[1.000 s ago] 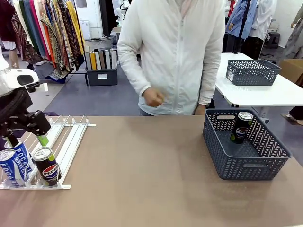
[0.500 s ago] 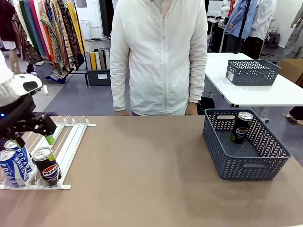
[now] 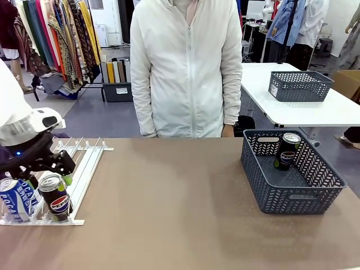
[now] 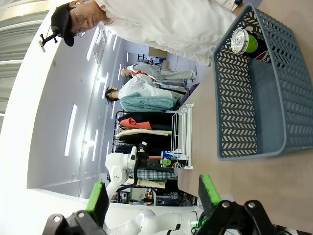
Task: Retrieve and store the cans from the dispenser.
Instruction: Pick up the last remaining can from one row of the Automatic Can Dispenser and place it in the middle of the table.
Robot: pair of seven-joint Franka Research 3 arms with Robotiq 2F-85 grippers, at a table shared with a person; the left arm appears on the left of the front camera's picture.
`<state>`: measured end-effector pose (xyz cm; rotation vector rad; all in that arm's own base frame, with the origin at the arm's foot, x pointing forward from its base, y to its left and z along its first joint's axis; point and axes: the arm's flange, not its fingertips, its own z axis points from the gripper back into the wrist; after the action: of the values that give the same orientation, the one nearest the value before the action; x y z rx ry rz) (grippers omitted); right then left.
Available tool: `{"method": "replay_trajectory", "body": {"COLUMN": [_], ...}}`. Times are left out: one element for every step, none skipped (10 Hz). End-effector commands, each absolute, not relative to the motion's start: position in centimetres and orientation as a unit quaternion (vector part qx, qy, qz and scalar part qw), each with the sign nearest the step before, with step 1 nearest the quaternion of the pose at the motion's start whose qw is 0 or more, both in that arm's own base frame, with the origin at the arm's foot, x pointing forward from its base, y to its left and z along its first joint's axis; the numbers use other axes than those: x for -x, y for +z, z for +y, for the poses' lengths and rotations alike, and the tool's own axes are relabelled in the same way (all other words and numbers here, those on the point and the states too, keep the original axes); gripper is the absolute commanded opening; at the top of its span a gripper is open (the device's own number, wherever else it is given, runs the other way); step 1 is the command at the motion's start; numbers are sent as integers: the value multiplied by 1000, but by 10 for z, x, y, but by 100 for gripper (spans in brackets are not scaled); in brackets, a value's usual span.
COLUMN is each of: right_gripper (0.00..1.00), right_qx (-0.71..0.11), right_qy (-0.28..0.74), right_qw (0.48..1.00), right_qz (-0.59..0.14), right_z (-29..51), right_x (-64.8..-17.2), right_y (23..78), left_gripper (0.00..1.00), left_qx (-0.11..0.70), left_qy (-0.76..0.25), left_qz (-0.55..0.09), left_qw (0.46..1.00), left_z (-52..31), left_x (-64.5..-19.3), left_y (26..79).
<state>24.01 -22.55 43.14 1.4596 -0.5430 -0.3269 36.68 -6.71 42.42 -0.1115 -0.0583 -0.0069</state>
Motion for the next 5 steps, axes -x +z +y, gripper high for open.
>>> {"method": "replay_trajectory", "body": {"right_gripper": [100, 100, 100, 100, 100], "right_qx": [-657, -657, -657, -657, -657], "right_qy": [-138, -138, -138, -138, -138], "right_qw": [697, 697, 697, 697, 697], "right_qz": [-253, -253, -253, -253, -253], "right_z": [-226, -226, -226, -226, -226], "right_x": [-241, -241, -241, -241, -241], "right_y": [433, 433, 433, 433, 433], "left_gripper": [100, 100, 100, 100, 100], "left_qx": [39, 35, 24, 15, 14], "left_qy": [10, 13, 20, 22, 22], "left_qz": [-31, -27, -29, -26, -23], "left_qw": [999, 999, 999, 999, 999], "left_z": [-72, -72, -73, -73, -73], "left_x": [-367, -368, -368, -368, -368], "left_y": [409, 406, 405, 404, 403]}}
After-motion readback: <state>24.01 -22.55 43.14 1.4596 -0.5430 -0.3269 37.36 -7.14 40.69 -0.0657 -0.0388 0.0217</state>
